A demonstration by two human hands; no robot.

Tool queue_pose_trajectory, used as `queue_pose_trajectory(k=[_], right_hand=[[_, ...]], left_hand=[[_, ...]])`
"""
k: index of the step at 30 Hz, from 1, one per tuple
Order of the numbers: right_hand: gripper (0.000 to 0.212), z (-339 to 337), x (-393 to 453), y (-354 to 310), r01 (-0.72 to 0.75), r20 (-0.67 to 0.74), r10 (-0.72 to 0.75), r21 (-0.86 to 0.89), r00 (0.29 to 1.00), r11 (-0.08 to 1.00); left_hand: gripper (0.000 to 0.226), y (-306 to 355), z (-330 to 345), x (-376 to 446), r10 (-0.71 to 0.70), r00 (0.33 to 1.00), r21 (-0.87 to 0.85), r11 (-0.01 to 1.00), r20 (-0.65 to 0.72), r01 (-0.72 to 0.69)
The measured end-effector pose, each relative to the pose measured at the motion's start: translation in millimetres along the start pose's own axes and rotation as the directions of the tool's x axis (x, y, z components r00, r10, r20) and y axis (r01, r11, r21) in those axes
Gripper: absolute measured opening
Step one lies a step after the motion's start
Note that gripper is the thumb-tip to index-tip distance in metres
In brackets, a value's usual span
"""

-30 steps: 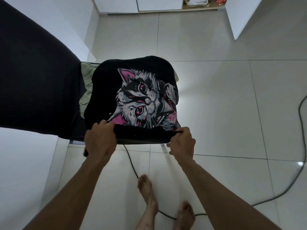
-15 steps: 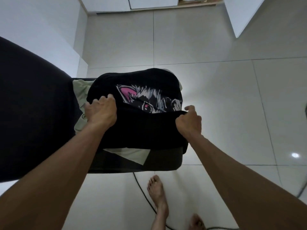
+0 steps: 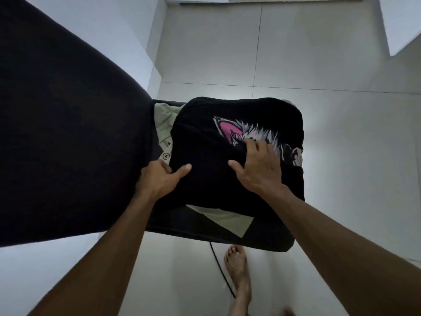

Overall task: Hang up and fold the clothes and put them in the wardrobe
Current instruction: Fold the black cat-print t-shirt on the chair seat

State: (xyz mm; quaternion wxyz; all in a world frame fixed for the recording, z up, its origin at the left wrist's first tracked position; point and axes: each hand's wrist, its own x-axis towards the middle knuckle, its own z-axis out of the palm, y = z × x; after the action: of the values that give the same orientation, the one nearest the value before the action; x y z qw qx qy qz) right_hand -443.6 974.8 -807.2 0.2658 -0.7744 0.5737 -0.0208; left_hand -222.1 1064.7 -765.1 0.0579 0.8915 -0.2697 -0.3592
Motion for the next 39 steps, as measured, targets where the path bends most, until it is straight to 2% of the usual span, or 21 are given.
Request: queue_pose_trajectory(k=[3, 6, 9, 10, 12, 13, 15, 17, 20, 22, 24, 29, 32, 35, 37, 39], right_hand=[[0.061, -3.0, 10.8, -9.1, 0.020, 0.058, -0.017, -0.050, 0.998, 0.999], [0.061, -4.7, 18.1, -24.8, 0.070, 0.094, -0.067, -0.027, 0.993, 0.997], [0.072, -6.4, 26.7, -43.9, 0.038, 0.170, -0.037, -0.001, 0.985, 0.999], [0.069, -6.9, 30.5, -48.2, 0.006, 0.199, -0.001, -0.024, 0.980, 1.000], [0.051, -5.7, 38.3, -55.6, -0.014, 0.211, 0.034, -0.095, 0.977, 0.995], [0.043, -3.9, 42.0, -58.1, -0.014, 0.202, 0.030, -0.078, 0.979, 0.997], [0.037, -2.3, 47.8, -61.0, -0.033, 0.198, 0.016, 0.084, 0.980, 0.996], [0.042, -5.3, 52.3, -61.1, -0.064, 0.228, 0.009, 0.237, 0.974, 0.969], [0.040, -8.8, 56.9, -59.2, -0.102, 0.268, 0.017, 0.305, 0.963, 0.947], [0.032, -8.2, 61.2, -59.3, -0.116, 0.275, 0.029, 0.304, 0.961, 0.946], [0.030, -5.8, 65.5, -59.1, -0.136, 0.280, 0.050, 0.297, 0.959, 0.945], [0.059, -0.4, 64.7, -57.7, -0.053, 0.276, -0.008, 0.215, 0.961, 0.975], [0.067, -9.2, 61.6, -53.5, -0.057, 0.329, -0.039, 0.275, 0.943, 0.960], [0.061, -24.1, 52.6, -37.0, -0.049, 0.394, -0.046, 0.228, 0.918, 0.973], [0.053, -34.6, 43.5, -16.5, -0.055, 0.414, -0.051, 0.241, 0.909, 0.969], [0.043, -42.3, 34.2, 7.6, -0.048, 0.439, -0.060, 0.231, 0.896, 0.972]], left_hand=[[0.060, -36.5, 7.3, -5.7, -0.036, 0.986, 0.019, 0.999, 0.161, 0.034], [0.063, -56.7, 12.1, -5.8, -0.071, 0.988, 0.041, 0.997, 0.139, 0.065], [0.038, -65.4, 16.0, -8.0, -0.028, 0.995, 0.012, 1.000, 0.092, 0.027], [0.036, -65.5, 17.0, -9.2, 0.004, 0.997, -0.008, 1.000, 0.075, -0.003], [0.037, -69.8, 17.7, -10.1, 0.062, 0.998, -0.096, 0.994, 0.014, -0.060], [0.035, -73.3, 16.6, -10.5, 0.076, 0.997, -0.165, 0.983, -0.024, -0.079], [0.027, -79.0, 11.5, -12.2, 0.090, 0.994, -0.343, 0.933, -0.069, -0.108], [0.015, -83.1, 7.6, -16.4, 0.128, 0.991, -0.505, 0.854, -0.026, -0.123], [0.016, -89.6, 9.1, -24.2, 0.182, 0.973, -0.592, 0.803, 0.140, -0.065], [0.020, -95.8, 12.2, -21.6, 0.185, 0.963, -0.536, 0.842, 0.197, -0.053], [0.014, -101.1, 15.9, -14.0, 0.155, 0.971, -0.410, 0.909, 0.184, -0.067], [0.025, -95.1, 19.0, -5.7, 0.065, 0.996, -0.054, 0.997, 0.066, -0.062], [0.004, -77.8, 19.2, -9.7, -0.009, 0.999, 0.115, 0.993, 0.036, 0.005], [0.032, -55.7, 22.3, -21.4, -0.107, 0.993, 0.269, 0.956, -0.048, 0.116], [0.058, -39.6, 31.1, -32.0, -0.032, 0.984, 0.393, 0.914, -0.178, 0.101], [0.057, -24.4, 44.4, -40.8, 0.215, 0.930, 0.469, 0.881, -0.297, -0.053]])
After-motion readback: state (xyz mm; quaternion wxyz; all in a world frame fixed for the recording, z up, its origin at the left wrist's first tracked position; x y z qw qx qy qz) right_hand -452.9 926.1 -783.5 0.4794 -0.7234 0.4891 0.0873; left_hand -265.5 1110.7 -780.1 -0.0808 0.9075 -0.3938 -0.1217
